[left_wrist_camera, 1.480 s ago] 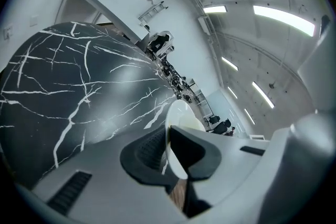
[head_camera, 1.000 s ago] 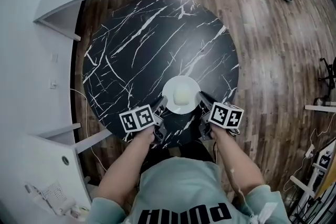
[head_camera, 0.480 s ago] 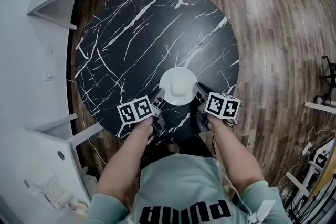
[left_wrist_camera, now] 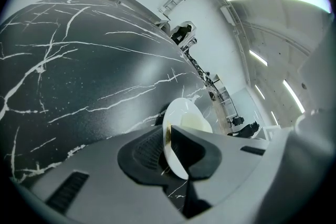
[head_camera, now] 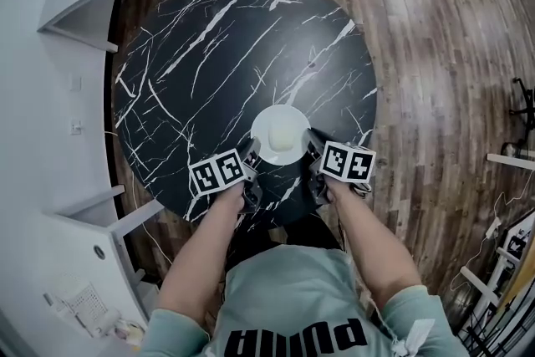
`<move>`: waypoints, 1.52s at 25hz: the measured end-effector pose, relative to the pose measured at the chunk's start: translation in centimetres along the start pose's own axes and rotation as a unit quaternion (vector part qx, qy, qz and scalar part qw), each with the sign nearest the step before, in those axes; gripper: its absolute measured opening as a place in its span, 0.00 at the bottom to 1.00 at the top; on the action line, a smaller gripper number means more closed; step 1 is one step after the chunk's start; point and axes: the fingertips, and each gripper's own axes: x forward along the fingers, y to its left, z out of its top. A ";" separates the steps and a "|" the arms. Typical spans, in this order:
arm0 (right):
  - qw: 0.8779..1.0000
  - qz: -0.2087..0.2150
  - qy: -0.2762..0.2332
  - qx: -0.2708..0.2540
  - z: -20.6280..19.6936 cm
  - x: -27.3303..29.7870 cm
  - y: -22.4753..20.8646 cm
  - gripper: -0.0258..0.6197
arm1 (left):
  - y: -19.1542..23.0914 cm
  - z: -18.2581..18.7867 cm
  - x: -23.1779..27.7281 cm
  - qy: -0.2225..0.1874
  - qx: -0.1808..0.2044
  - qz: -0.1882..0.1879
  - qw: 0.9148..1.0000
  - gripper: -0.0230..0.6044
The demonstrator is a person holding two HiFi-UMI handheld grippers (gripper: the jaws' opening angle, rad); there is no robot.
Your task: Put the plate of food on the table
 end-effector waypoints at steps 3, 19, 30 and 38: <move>1.000 -0.008 0.000 -0.002 0.1 0.2 -0.1 0.10 | 0.1 0.0 0.2 0.000 0.005 0.005 1.000 0.10; 0.988 -0.043 -0.059 -0.134 1.8 -3.2 1.5 0.11 | 0.0 1.9 -5.3 -0.076 0.113 0.049 0.989 0.10; 0.953 -0.031 -0.143 -0.265 -0.3 -11.3 11.1 0.05 | -11.2 -0.5 -16.0 -0.171 0.385 0.006 0.907 0.05; 0.929 -0.023 -0.212 -0.301 -8.0 -20.3 19.1 0.05 | -13.4 -7.7 -28.2 -0.231 0.423 -0.031 0.876 0.05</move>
